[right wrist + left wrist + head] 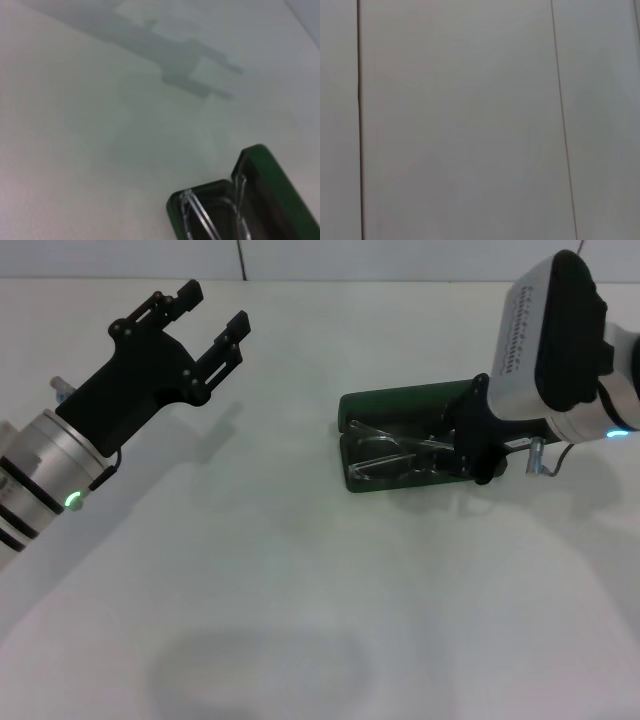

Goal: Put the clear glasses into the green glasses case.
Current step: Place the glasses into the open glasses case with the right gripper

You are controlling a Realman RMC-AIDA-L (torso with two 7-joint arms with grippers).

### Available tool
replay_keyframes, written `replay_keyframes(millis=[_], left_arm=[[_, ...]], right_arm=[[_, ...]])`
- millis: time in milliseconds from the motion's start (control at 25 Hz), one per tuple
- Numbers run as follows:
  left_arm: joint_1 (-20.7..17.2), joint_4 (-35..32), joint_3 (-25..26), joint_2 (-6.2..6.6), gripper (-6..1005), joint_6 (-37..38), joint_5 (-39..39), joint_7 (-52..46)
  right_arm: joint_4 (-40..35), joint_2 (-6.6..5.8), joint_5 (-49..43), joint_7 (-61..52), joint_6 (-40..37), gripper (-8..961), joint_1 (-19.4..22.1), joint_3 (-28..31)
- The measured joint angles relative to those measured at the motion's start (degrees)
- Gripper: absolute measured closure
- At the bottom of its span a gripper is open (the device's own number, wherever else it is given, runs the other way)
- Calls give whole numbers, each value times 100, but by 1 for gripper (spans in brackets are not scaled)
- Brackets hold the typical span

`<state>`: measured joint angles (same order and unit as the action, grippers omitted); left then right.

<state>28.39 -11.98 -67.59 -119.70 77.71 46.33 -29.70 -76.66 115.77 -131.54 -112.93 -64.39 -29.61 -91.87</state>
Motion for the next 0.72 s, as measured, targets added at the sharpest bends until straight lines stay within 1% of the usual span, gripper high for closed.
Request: replay_keyframes(millis=[480,720], left_arm=[[-25,36,-20,-4,381,-3,6,-1],[-35,37,-34,-7,381,-2,7,-1]], right_arm=[[743,16,-85,-42,-9,639,-518,5],[908,25,-78,-45,-6,638,-621,-18]])
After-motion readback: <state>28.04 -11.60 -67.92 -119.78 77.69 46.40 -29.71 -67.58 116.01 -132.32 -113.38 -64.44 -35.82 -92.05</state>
